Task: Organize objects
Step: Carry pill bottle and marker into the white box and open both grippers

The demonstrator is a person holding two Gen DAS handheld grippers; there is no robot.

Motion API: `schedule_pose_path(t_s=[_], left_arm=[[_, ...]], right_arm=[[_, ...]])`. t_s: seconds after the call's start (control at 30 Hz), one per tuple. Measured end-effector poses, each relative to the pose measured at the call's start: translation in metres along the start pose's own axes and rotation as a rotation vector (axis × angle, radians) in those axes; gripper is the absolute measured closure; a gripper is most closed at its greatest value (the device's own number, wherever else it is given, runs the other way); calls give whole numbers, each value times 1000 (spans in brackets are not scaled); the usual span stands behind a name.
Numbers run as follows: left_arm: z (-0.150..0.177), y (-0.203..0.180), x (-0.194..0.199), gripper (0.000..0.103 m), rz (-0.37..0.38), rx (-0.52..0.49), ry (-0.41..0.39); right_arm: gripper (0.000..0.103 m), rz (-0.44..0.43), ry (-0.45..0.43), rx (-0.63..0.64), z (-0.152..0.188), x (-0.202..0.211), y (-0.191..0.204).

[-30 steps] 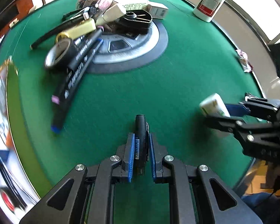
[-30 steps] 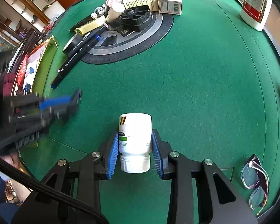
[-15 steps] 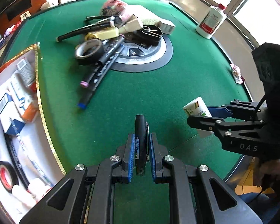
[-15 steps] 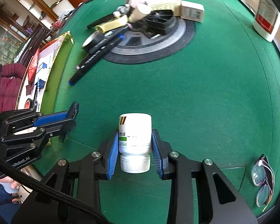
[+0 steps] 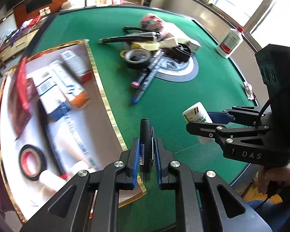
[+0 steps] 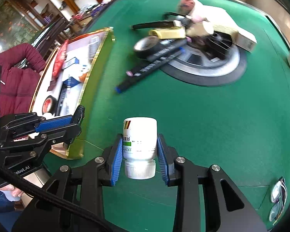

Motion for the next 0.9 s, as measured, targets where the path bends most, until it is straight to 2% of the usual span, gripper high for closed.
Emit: schedule_pose_path(t_s=[0.37,0.7,0.9], left_arm=[[27,67,33,91,-47,104,-39],[58,118,38,91,-73,199,-33],[69,139,35,91,-84,232,-25]], right_arm=[[71,-50,-5,121,-17,-12,80],[71,-71,42,226,-24,-44,147],[71,-56,75,262,-28,-69,170]])
Point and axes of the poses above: each gripper's, at about its wrist camera, not at the fingertips, and x roughly against the way its jaws point, y to its left, z to its underside, the point moved 3 cm from there along -x, roughly the way its jaws point, and after that the axes turned 6 degrees about y, right-handed, at the moved point
